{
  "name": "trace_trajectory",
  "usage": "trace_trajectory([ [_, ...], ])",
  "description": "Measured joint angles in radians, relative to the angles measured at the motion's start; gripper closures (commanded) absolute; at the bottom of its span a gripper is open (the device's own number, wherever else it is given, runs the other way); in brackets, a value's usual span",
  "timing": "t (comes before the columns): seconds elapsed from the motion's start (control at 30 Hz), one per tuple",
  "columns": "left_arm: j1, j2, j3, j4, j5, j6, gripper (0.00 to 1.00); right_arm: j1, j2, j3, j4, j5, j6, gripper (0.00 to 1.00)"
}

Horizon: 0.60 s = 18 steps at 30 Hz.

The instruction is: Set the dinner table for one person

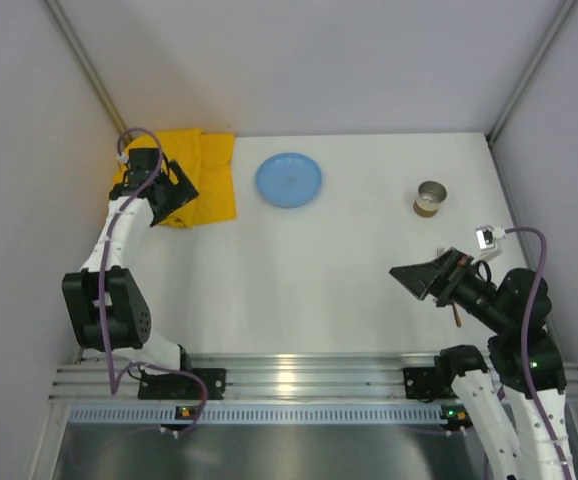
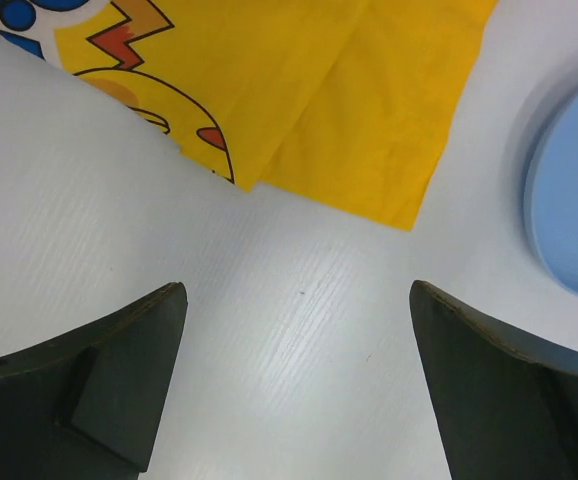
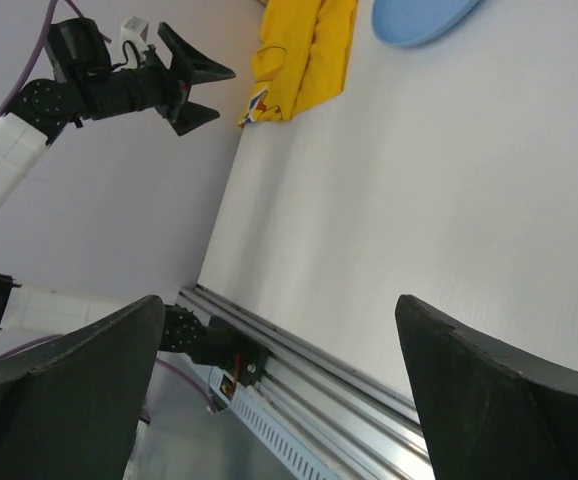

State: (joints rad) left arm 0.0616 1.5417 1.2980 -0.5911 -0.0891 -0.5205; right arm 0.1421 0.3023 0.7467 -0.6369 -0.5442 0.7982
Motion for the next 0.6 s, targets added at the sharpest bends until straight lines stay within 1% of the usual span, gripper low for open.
trace_trajectory([
  [0.03, 0.022, 0.008, -0.001, 0.004, 0.037, 0.003, 0.01, 0.000, 0.003, 0.000, -0.002, -0.003, 0.000, 0.00],
  [0.1, 0.045, 0.012, -0.016, 0.018, 0.057, 0.009, 0.01, 0.000, 0.014, 0.000, -0.008, -0.005, 0.000, 0.00],
  [0.17, 0.040, 0.016, -0.028, 0.021, 0.063, 0.022, 0.01, 0.000, 0.027, -0.001, -0.020, -0.007, -0.002, 0.00],
  [0.23, 0.016, 0.055, -0.012, 0.008, 0.058, 0.042, 0.01, 0.000, 0.044, -0.001, -0.037, -0.007, -0.006, 0.00],
  [0.37, -0.051, 0.213, 0.081, -0.005, 0.021, 0.083, 0.01, 0.000, 0.082, 0.000, -0.067, -0.006, -0.021, 0.00],
  [0.5, -0.120, 0.341, 0.159, -0.016, 0.021, 0.114, 0.01, 0.000, 0.103, 0.001, -0.068, 0.002, -0.036, 0.00],
  [0.53, -0.138, 0.370, 0.192, -0.019, 0.021, 0.121, 0.01, 0.000, 0.109, 0.001, -0.068, 0.004, -0.038, 0.00],
  [0.6, -0.180, 0.453, 0.311, -0.043, 0.013, 0.129, 0.01, 0.000, 0.127, 0.001, -0.066, 0.009, -0.039, 0.00],
])
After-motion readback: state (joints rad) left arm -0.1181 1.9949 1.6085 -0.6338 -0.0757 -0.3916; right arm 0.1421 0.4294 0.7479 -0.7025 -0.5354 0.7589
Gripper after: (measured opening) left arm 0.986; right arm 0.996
